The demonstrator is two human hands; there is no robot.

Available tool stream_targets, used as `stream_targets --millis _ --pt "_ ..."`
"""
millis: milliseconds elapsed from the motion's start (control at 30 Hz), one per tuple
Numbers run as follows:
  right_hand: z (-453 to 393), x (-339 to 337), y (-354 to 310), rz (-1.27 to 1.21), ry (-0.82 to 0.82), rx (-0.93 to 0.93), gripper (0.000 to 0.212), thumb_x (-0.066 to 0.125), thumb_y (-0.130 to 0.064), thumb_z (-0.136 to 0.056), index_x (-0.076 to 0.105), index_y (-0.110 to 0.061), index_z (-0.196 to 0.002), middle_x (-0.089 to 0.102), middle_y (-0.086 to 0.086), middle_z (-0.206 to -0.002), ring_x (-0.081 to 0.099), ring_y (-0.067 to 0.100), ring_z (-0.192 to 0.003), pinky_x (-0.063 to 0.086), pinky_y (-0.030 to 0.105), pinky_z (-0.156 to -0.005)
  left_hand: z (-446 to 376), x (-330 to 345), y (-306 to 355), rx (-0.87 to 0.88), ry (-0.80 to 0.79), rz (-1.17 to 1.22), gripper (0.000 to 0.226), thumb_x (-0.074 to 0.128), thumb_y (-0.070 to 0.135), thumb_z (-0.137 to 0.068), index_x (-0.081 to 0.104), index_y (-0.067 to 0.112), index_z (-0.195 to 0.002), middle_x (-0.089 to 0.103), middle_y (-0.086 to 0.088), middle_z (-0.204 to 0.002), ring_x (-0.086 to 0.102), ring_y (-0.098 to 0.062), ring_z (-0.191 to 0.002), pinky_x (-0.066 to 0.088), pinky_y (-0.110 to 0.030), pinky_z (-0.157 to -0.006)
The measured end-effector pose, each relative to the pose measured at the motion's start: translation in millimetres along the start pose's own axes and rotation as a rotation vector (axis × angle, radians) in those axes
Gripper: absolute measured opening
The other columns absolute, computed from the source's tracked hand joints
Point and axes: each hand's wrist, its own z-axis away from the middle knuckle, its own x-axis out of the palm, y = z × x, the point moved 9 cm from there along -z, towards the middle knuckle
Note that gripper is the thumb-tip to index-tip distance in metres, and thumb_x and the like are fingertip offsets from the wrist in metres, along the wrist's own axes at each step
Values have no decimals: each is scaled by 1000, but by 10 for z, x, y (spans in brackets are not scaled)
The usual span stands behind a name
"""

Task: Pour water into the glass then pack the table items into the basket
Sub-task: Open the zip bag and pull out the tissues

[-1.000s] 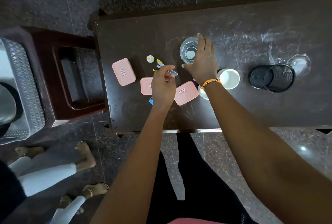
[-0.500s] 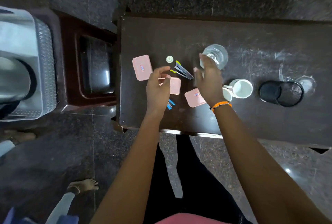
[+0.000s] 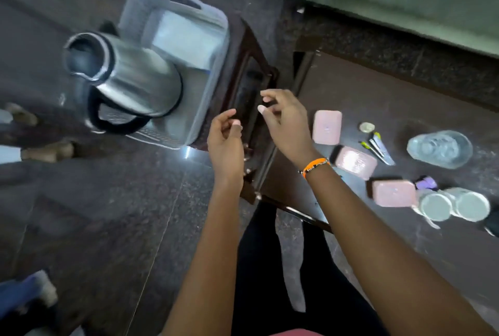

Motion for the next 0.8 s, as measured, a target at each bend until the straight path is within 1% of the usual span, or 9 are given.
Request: stream_targets --millis 167,233,267,333,433,533,600,700,800 --pt "-474 730 -487 3 -15 -32 23 55 0 -86 63 0 -108 62 18 -109 61 15 -82 44 4 -69 -596 -524 187 -8 42 -22 20 49 6 -91 60 22 -99 57 2 -92 54 -13 -87 48 -23 -82" --pt "-697 973 -614 71 -26 -69 27 49 4 -86 64 2 -108 62 20 -111 63 22 -92 49 17 -81 -827 -661 211 -11 31 -59 19 49 7 -91 60 21 -98 57 -1 -95 54 -15 -91 48 -31 -88" --pt "-811 1112 -656 132 -68 -94 30 47 5 -85 65 2 -109 61 20 -114 62 26 -101 48 25 -90 -928 -714 210 -18 22 -63 19 49 7 -91 60 21 -97 57 -1 -94 54 -15 -91 48 -33 -90" --pt "-1009 1467 -654 363 -215 -146 33 46 2 -87 63 -2 -116 55 17 -128 54 29 -119 39 30 -104 -1114 -800 176 -40 -9 -61 19 49 9 -92 61 24 -94 57 3 -88 54 -14 -88 47 -34 -91" --pt "-1183 1900 -480 802 -420 -223 35 47 -8 -90 60 -11 -123 37 12 -149 35 29 -138 26 41 -116 -1257 -878 88 -80 -53 -39 22 48 12 -93 62 28 -88 56 7 -80 53 -14 -85 47 -36 -94" --pt "-1291 2156 -266 1133 -534 -224 30 51 -25 -91 63 -16 -118 13 13 -159 11 33 -147 6 55 -118 -1386 -937 -20 -117 -75 -32 25 47 13 -93 62 32 -85 56 5 -84 53 -14 -83 47 -36 -92" --pt "-1347 2243 -124 1277 -565 -184 34 48 -31 -93 60 -19 -122 2 15 -160 5 37 -147 -1 59 -117 -1471 -949 -66 -134 -89 -10 25 46 13 -93 61 32 -85 56 5 -85 53 -12 -79 45 -33 -87" --pt "-1423 2323 -39 1412 -553 -188 42 43 -32 -92 51 -22 -132 4 16 -160 15 37 -146 -4 61 -115 -1563 -968 -107 -166 -89 19 16 48 16 -93 60 26 -93 56 6 -85 53 -10 -76 44 -29 -84" --pt "-1468 2341 -99 1386 -540 -212 43 47 -23 -87 53 -18 -129 17 15 -158 33 33 -138 -3 61 -116 -1571 -965 -129 -195 -127 -7 13 49 18 -93 58 23 -101 56 7 -84 55 -11 -79 46 -31 -89"
